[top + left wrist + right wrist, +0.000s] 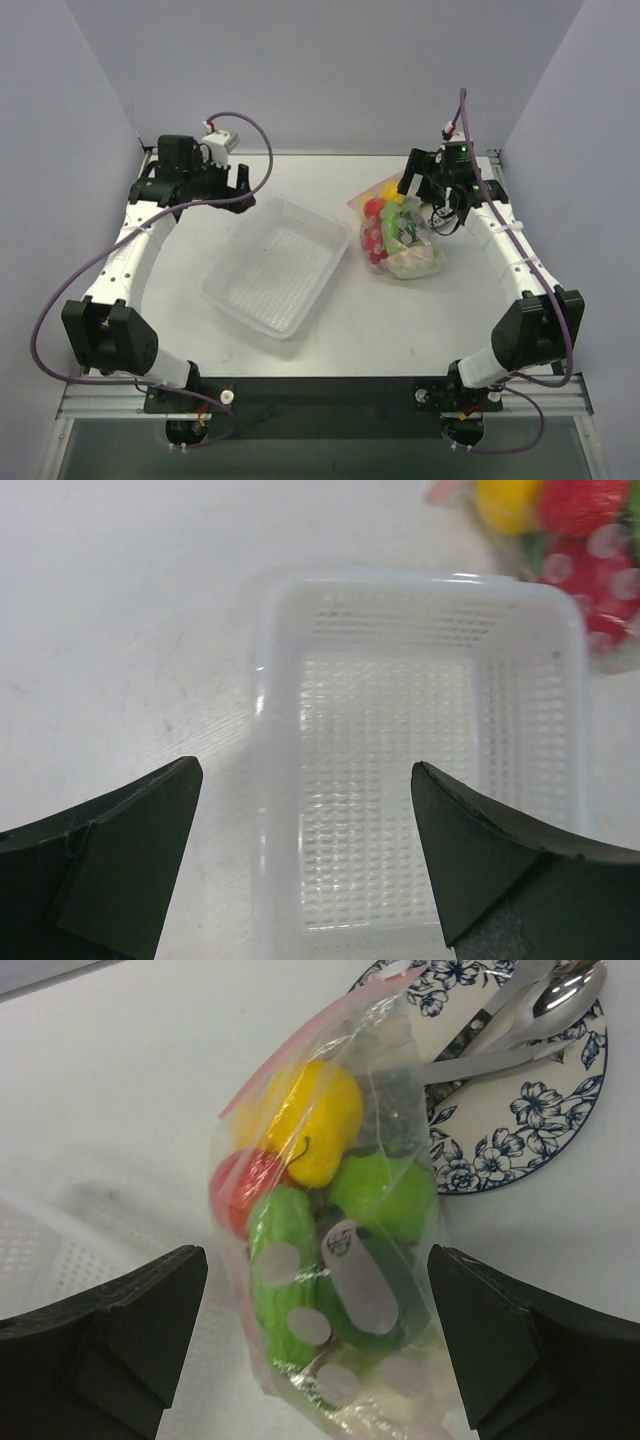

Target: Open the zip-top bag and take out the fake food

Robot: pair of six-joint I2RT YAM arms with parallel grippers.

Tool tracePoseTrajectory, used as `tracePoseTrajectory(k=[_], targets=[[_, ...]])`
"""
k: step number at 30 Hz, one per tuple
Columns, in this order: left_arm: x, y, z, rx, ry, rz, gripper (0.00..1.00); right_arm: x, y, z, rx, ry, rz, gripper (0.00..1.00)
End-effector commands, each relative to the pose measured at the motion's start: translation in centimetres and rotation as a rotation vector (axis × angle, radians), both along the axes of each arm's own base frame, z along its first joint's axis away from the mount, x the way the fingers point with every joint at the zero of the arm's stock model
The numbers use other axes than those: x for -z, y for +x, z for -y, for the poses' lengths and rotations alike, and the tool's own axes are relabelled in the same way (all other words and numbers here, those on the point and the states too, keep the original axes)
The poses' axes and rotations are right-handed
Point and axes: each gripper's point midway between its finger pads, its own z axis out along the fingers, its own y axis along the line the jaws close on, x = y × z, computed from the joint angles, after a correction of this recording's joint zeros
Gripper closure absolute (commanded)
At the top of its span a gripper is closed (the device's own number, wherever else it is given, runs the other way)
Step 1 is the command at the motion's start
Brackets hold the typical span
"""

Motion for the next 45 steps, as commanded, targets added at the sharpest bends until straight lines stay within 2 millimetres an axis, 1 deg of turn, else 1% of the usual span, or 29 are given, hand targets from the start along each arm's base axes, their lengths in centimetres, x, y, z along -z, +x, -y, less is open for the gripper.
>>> tracePoseTrajectory(k=[1, 2, 4, 5, 7, 8, 10, 11, 13, 14, 16, 17, 18, 20, 22, 23, 25, 26, 27, 28, 29, 30, 31, 32, 34, 35, 36, 42, 45], targets=[[7.4, 2.7, -3.6, -0.075, 0.096, -0.105, 0.03, -1.0, 3.9, 2.1, 0.052, -0.051, 0.085, 0.0], [8.3, 2.7, -3.5, -0.073, 0.097, -0.122, 0.03, -0.1, 4.5, 2.0, 0.046, -0.055, 0.073, 0.0], [10.0, 2.2, -3.2, -0.07, 0.082, -0.161, 0.03, 0.4, 5.6, 2.7, 0.057, -0.058, 0.078, 0.0], [10.3, 2.1, -2.9, -0.063, 0.067, -0.17, 0.03, 1.6, 6.1, 2.7, 0.05, -0.06, 0.058, 0.0], [10.8, 2.1, -2.9, -0.076, 0.057, -0.177, 0.03, 2.1, 7.3, 3.0, 0.055, -0.059, 0.07, 0.0], [11.3, 2.1, -3.3, -0.093, 0.071, -0.183, 0.03, 3.3, 7.9, 3.2, 0.054, -0.057, 0.051, 0.0], [11.6, 2.3, -4.3, -0.112, 0.11, -0.173, 0.03, 3.5, 9.2, 3.4, 0.058, -0.039, 0.068, 0.0], [11.8, 2.5, -5.5, -0.142, 0.124, -0.168, 0.03, 4.3, 9.7, 3.4, 0.057, -0.029, 0.061, 0.0], [11.7, 3.1, -7.3, -0.18, 0.139, -0.147, 0.03, 4.3, 10.7, 2.9, 0.028, 0.026, 0.091, 0.0], [11.7, 3.4, -8.8, -0.215, 0.143, -0.142, 0.03, 4.7, 11.3, 2.7, 0.022, 0.039, 0.101, 0.0], [11.9, 3.8, -11.2, -0.262, 0.175, -0.139, 0.04, 4.2, 12.3, 2.2, 0.0, 0.084, 0.13, 0.0], [12.0, 3.9, -12.0, -0.276, 0.184, -0.136, 0.04, 4.9, 12.7, 2.5, 0.0, 0.095, 0.12, 0.0], [12.5, 3.8, -13.2, -0.298, 0.198, -0.141, 0.04, 4.7, 13.2, 2.0, -0.024, 0.124, 0.137, 0.0], [13.2, 3.8, -14.0, -0.316, 0.225, -0.136, 0.04, 5.0, 13.6, 2.0, -0.028, 0.175, 0.141, 0.03], [14.8, 3.1, -14.4, -0.321, 0.256, -0.156, 0.05, 4.4, 14.0, 1.2, -0.064, 0.25, 0.174, 0.07], [15.1, 3.2, -14.4, -0.322, 0.261, -0.147, 0.05, 4.7, 14.0, 1.0, -0.074, 0.274, 0.173, 0.11], [16.8, 2.4, -13.8, -0.312, 0.277, -0.182, 0.05, 4.1, 14.1, -0.2, -0.121, 0.33, 0.196, 0.16], [17.4, 2.1, -13.5, -0.306, 0.286, -0.198, 0.06, 4.5, 14.1, -0.7, -0.123, 0.372, 0.182, 0.24], [17.8, 1.9, -13.0, -0.293, 0.294, -0.209, 0.06, 3.9, 14.5, 0.6, -0.108, 0.398, 0.211, 0.28], [18.7, 1.2, -11.5, -0.254, 0.308, -0.232, 0.06, 3.8, 14.5, 0.4, -0.116, 0.425, 0.213, 0.33], [19.0, 0.7, -11.0, -0.243, 0.33, -0.244, 0.06, 4.0, 14.3, 0.0, -0.119, 0.471, 0.199, 0.44], [19.3, 0.4, -10.4, -0.232, 0.336, -0.253, 0.06, 3.6, 14.4, 0.0, -0.124, 0.486, 0.212, 0.5], [19.1, 0.1, -9.8, -0.219, 0.334, -0.248, 0.06, 3.7, 14.4, -0.1, -0.129, 0.498, 0.211, 0.64], [19.5, -0.7, -8.7, -0.186, 0.337, -0.257, 0.06, 3.5, 14.2, -0.5, -0.146, 0.516, 0.211, 0.71], [19.3, -1.4, -7.6, -0.154, 0.339, -0.255, 0.06, 3.3, 14.2, -0.7, -0.152, 0.531, 0.211, 0.86], [19.6, -2.3, -7.0, -0.129, 0.344, -0.274, 0.06, 3.1, 14.1, -0.8, -0.159, 0.538, 0.21, 0.97], [19.7, -2.7, -6.8, -0.118, 0.347, -0.28, 0.06, 2.9, 14.0, -0.9, -0.16, 0.546, 0.21, 1.0], [20.3, -5.4, -6.0, -0.043, 0.346, -0.347, 0.07, 1.2, 12.9, -1.4, -0.19, 0.568, 0.24, 1.0], [20.8, -7.0, -5.5, 0.008, 0.347, -0.382, 0.08, -1.7, 12.2, -1.9, -0.215, 0.594, 0.299, 1.0]])
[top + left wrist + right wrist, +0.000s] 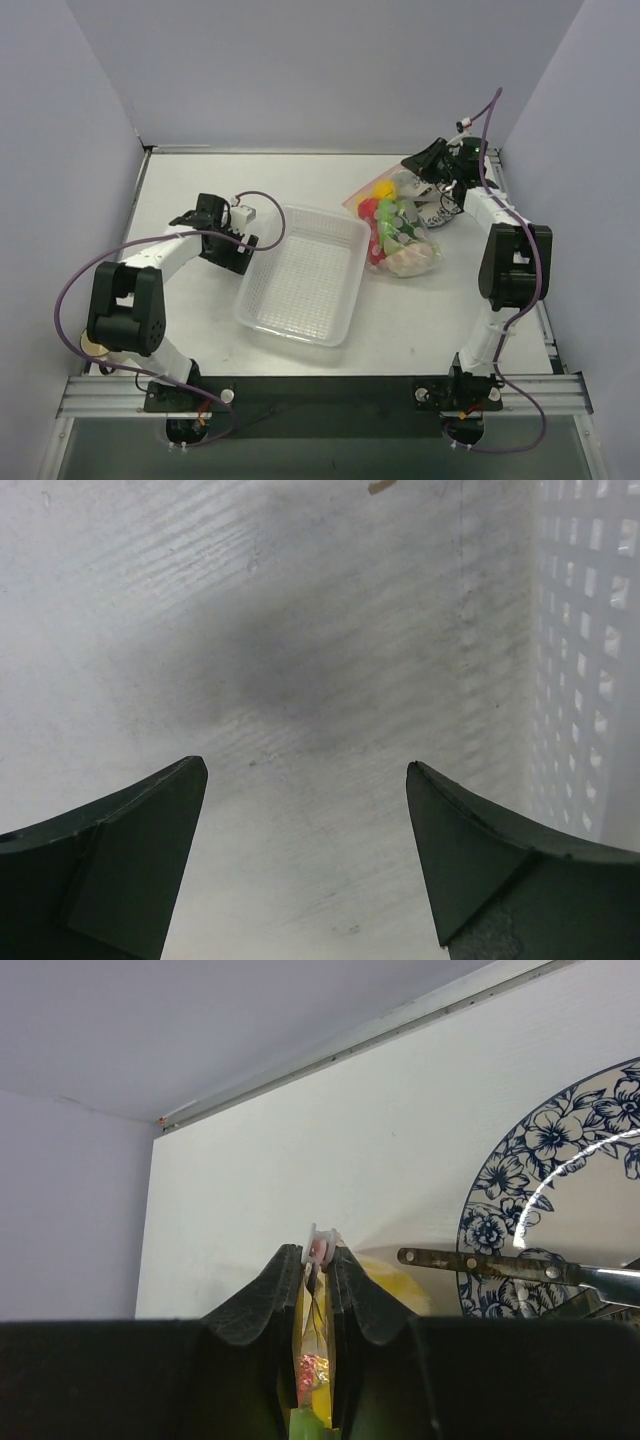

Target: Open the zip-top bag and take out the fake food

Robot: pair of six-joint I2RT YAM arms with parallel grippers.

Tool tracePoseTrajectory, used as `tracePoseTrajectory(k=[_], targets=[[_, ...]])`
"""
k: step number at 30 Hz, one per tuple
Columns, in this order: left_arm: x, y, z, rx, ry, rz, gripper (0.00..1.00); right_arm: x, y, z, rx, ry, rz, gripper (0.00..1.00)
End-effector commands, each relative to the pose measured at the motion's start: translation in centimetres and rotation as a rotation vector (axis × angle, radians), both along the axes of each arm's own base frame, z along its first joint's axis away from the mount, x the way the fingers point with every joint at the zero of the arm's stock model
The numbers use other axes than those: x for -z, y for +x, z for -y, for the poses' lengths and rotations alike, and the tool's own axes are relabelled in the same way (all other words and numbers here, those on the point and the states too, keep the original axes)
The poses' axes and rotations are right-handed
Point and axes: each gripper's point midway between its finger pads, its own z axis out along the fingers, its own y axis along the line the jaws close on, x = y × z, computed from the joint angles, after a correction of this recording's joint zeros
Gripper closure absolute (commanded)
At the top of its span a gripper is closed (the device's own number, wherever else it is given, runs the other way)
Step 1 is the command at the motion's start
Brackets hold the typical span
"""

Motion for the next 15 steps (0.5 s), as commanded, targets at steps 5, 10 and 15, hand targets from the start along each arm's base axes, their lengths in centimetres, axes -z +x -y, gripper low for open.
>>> tracePoseTrajectory(k=[5, 10, 15], targets=[[-1.2, -3.2, 3.1, 0.126, -0.07, -0.022, 0.09, -14.6, -2.8, -3.1, -0.107, 0.056, 0.3, 1.0], [-1.7, -5.2, 7.9, 0.23, -0.107, -0.028, 0.09, -21.6, -6.0, -4.7, -0.145, 0.026, 0.422, 1.0], [-1.8, -7.0, 11.1, 0.305, -0.103, -0.033, 0.09, -25.9, -8.6, -4.9, -0.153, -0.015, 0.494, 1.0]])
